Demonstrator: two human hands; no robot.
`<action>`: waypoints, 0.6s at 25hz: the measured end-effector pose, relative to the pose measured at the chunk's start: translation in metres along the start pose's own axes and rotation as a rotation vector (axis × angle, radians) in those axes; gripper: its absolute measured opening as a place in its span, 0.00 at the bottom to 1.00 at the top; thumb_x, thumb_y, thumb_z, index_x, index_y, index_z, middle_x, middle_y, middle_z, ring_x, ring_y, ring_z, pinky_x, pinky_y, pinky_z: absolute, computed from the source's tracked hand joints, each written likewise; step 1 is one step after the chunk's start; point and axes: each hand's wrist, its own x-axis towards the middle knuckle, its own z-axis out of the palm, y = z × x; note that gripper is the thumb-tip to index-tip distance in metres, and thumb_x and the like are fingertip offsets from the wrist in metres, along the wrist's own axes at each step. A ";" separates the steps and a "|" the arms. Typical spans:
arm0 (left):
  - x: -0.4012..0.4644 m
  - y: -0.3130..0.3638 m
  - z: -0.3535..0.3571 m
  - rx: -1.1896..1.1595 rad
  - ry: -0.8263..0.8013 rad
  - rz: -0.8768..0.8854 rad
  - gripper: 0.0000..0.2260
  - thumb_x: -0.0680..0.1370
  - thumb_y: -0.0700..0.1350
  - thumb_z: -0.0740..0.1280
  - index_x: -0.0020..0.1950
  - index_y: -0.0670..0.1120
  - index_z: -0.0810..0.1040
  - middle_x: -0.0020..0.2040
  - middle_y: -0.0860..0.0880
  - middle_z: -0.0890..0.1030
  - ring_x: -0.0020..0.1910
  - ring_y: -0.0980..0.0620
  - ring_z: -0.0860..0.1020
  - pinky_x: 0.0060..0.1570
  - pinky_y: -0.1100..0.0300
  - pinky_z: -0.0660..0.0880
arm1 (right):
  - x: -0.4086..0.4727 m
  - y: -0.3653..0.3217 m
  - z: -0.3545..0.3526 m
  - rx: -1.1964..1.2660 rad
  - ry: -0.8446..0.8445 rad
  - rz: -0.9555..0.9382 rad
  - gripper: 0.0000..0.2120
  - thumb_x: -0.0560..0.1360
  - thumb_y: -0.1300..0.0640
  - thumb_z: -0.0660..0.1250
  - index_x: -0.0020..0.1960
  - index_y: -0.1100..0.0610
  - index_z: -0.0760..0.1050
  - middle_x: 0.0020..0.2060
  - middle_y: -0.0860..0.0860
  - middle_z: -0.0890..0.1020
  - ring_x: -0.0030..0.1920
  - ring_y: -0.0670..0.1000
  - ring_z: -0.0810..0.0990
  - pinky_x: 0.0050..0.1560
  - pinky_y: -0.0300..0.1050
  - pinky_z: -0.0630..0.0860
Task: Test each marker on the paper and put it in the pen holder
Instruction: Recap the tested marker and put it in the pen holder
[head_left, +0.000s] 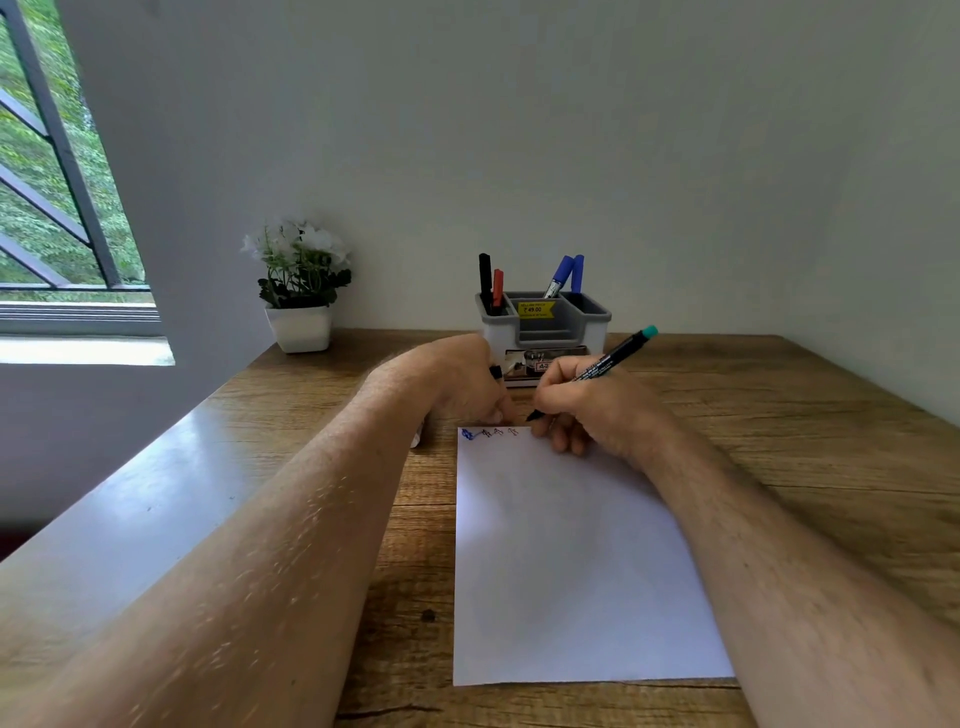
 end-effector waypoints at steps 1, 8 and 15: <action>0.000 0.000 0.000 -0.007 0.004 -0.002 0.09 0.73 0.47 0.73 0.52 0.50 0.85 0.49 0.51 0.84 0.50 0.51 0.80 0.56 0.52 0.78 | -0.001 -0.001 0.001 -0.028 0.019 0.001 0.05 0.72 0.62 0.68 0.38 0.57 0.76 0.34 0.57 0.85 0.27 0.51 0.77 0.26 0.41 0.70; -0.001 0.004 0.000 0.044 -0.075 -0.007 0.12 0.71 0.50 0.76 0.53 0.50 0.84 0.48 0.52 0.82 0.51 0.52 0.78 0.50 0.57 0.72 | 0.000 -0.003 0.003 -0.218 0.085 -0.039 0.10 0.70 0.56 0.70 0.32 0.54 0.74 0.28 0.50 0.81 0.28 0.44 0.76 0.33 0.40 0.71; -0.002 0.011 0.001 0.069 -0.080 -0.009 0.16 0.71 0.48 0.77 0.57 0.46 0.82 0.50 0.49 0.81 0.52 0.49 0.78 0.47 0.58 0.70 | -0.005 -0.011 0.004 -0.258 0.038 -0.013 0.11 0.69 0.56 0.72 0.32 0.55 0.72 0.26 0.50 0.78 0.26 0.44 0.73 0.26 0.35 0.66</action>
